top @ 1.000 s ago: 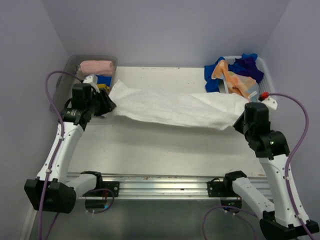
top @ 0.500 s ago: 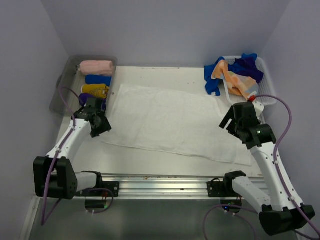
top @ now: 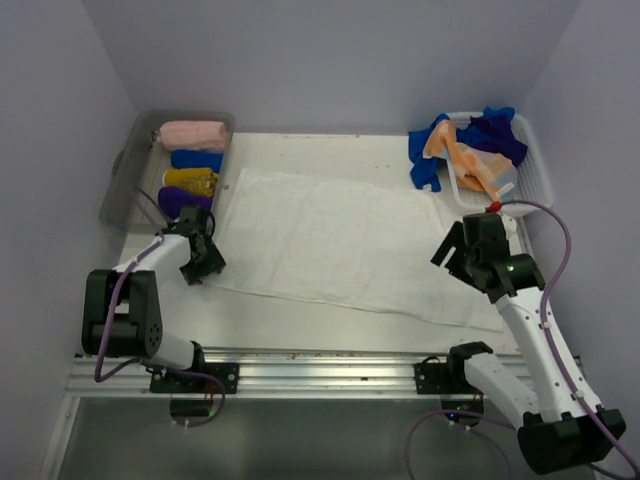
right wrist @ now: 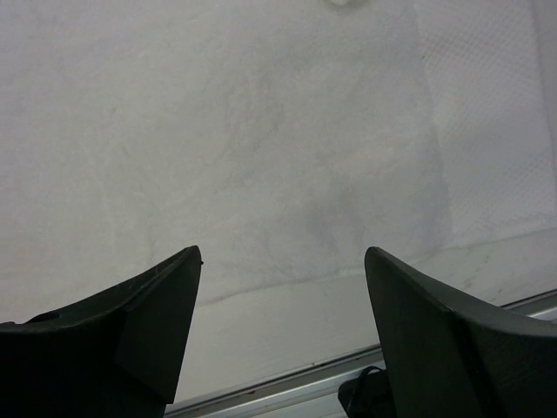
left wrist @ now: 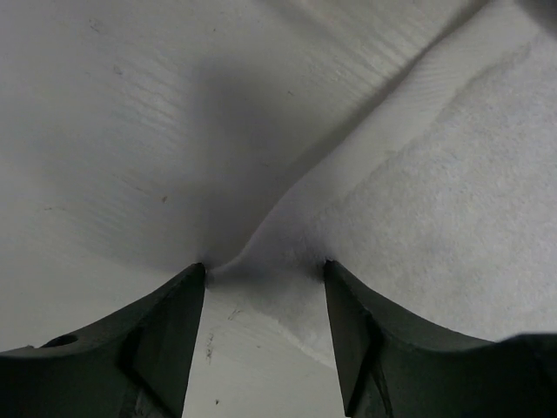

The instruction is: Roll the towels

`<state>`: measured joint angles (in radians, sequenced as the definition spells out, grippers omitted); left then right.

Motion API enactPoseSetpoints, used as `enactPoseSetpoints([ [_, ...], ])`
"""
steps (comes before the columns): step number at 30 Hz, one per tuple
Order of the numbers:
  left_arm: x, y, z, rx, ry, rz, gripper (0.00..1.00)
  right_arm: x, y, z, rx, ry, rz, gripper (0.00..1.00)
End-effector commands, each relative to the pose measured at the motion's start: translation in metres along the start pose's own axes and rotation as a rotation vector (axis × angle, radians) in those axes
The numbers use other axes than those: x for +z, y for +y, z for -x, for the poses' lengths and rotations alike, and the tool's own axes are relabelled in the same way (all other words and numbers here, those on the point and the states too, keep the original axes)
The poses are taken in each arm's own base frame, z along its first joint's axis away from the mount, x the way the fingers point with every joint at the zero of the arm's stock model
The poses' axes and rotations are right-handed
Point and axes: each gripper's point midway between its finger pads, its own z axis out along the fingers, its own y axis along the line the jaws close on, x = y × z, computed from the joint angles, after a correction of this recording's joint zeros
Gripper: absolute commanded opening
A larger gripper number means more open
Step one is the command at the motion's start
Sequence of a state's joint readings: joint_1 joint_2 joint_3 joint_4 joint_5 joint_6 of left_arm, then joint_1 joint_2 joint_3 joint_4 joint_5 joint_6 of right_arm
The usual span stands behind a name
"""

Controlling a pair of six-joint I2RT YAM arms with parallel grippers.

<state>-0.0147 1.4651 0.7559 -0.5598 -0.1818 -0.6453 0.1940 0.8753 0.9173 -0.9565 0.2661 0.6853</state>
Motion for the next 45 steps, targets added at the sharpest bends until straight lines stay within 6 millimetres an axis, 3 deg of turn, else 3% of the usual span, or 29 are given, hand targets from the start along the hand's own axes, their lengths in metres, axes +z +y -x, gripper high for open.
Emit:
enactPoseSetpoints([
  [1,0.017,-0.009,0.003,-0.054,-0.014,-0.035,0.59,-0.001,-0.005,-0.008,0.042,0.028,0.000,0.80],
  [3,0.022,-0.013,0.003,-0.057,-0.001,-0.043,0.48,0.005,-0.017,-0.018,0.077,0.078,-0.026,0.80],
  [7,0.030,-0.020,-0.003,-0.055,0.041,-0.064,0.00,0.012,-0.053,-0.041,0.163,0.184,-0.147,0.81],
  [10,0.017,-0.029,0.007,-0.054,0.005,-0.115,0.00,0.011,-0.064,-0.051,0.250,0.211,-0.231,0.81],
  [13,-0.004,-0.033,0.022,-0.045,-0.055,-0.148,0.00,0.019,-0.056,-0.065,0.368,0.265,-0.229,0.81],
  [18,-0.033,-0.040,0.050,-0.040,-0.128,-0.177,0.00,0.028,-0.074,-0.081,0.453,0.284,-0.360,0.81],
  [21,-0.049,-0.043,0.067,-0.042,-0.160,-0.178,0.00,0.035,-0.080,-0.084,0.501,0.264,-0.402,0.81],
  [26,-0.077,-0.058,0.105,-0.019,-0.243,-0.206,0.00,0.041,-0.110,-0.084,0.511,0.179,-0.553,0.80],
  [32,-0.085,-0.062,0.115,-0.043,-0.254,-0.214,0.00,0.057,-0.125,-0.086,0.543,0.150,-0.607,0.79],
  [35,-0.087,-0.054,0.124,-0.075,-0.263,-0.203,0.00,0.063,-0.128,-0.088,0.572,0.171,-0.613,0.77],
  [45,-0.083,-0.062,0.117,-0.064,-0.230,-0.243,0.00,0.089,-0.134,-0.093,0.634,0.132,-0.606,0.60],
])
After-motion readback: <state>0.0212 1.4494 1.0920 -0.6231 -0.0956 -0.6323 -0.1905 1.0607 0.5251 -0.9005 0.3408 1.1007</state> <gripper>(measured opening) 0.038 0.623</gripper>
